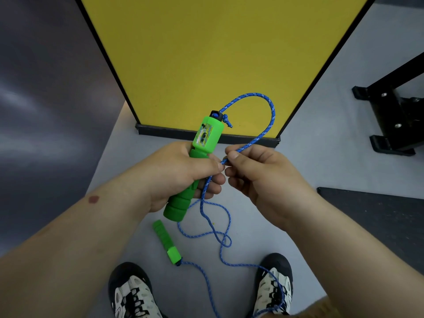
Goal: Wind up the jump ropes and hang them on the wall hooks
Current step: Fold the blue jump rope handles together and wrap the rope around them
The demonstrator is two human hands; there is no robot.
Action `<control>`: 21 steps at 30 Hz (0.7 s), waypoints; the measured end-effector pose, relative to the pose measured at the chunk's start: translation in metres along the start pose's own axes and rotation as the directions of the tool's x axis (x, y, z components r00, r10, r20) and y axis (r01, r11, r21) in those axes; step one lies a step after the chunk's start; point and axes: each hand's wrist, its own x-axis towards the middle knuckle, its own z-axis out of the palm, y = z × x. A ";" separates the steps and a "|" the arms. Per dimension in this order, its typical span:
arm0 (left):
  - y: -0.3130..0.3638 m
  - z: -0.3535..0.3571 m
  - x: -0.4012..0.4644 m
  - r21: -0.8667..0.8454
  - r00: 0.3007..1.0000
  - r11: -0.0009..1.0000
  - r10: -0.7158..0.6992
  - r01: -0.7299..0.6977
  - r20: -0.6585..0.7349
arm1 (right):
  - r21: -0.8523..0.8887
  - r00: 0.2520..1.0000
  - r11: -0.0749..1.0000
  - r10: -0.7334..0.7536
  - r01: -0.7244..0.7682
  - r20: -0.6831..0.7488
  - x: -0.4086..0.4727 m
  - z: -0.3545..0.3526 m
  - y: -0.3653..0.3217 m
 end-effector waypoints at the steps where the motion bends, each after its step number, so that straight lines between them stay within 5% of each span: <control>1: 0.000 0.000 0.000 0.003 1.000 1.000 -0.002 0.002 0.004 | 0.006 1.000 1.000 0.000 0.000 -0.011 0.000 0.000 -0.001; 14: -0.002 -0.002 0.001 0.002 0.999 1.000 -0.010 0.010 0.034 | 0.162 0.976 0.984 -0.032 0.069 -0.217 0.006 -0.015 -0.018; 21: -0.002 -0.001 0.001 -0.002 1.000 1.000 -0.008 0.008 0.028 | 0.133 0.997 0.991 0.043 -0.034 -0.062 0.004 -0.011 -0.013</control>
